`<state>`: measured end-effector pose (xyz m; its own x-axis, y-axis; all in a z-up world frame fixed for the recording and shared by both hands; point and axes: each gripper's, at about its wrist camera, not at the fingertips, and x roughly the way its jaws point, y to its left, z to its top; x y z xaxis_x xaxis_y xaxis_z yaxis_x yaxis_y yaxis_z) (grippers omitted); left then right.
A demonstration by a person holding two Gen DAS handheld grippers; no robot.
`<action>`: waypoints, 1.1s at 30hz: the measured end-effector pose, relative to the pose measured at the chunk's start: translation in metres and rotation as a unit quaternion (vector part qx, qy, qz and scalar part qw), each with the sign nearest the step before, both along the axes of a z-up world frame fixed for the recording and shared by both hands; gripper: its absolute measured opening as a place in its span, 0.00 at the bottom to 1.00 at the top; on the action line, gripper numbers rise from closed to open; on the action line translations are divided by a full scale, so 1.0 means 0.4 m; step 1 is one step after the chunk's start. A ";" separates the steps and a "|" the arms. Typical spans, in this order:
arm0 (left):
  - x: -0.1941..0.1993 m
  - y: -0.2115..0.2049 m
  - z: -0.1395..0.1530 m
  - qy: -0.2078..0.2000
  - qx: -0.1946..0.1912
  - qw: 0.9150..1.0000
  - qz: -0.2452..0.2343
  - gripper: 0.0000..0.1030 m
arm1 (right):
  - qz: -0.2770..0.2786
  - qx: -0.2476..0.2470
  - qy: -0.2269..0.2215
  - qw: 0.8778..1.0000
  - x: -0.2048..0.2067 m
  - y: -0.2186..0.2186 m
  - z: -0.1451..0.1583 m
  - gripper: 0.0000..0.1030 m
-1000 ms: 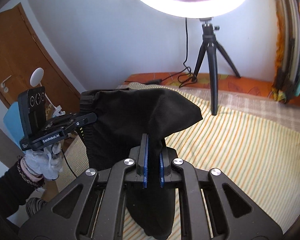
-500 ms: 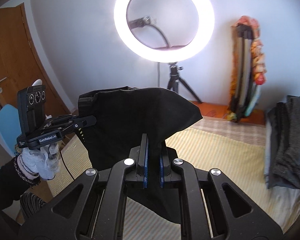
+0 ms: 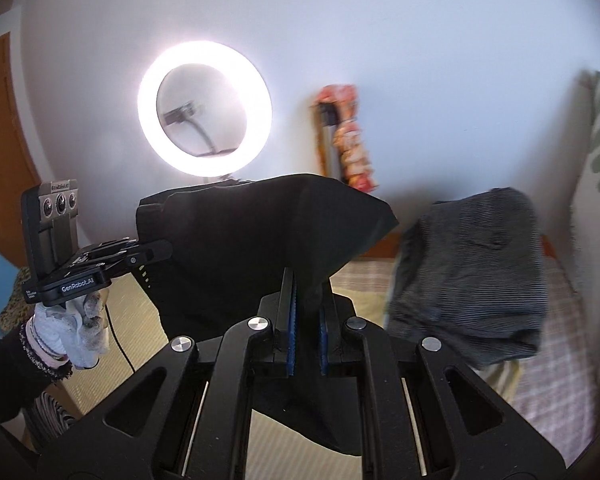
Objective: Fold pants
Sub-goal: 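Lift the folded shorts with both grippers and carry them to the clothes stack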
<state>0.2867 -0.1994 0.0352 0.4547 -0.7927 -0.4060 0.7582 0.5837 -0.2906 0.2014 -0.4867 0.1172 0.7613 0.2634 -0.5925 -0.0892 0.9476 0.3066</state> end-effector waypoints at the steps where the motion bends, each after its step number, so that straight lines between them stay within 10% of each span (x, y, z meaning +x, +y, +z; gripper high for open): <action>1: -0.001 -0.025 0.002 0.000 -0.002 1.000 -0.006 0.10 | -0.010 -0.001 -0.002 1.000 -0.009 -0.032 0.006 0.09; 19: 0.137 -0.450 0.026 0.006 -0.041 0.997 -0.066 0.10 | -0.104 -0.100 -0.001 0.990 0.054 -0.409 0.048 0.09; 33: 0.355 -0.532 -0.093 0.053 0.014 0.998 -0.024 0.10 | -0.092 -0.088 0.070 0.989 0.335 -0.510 -0.150 0.09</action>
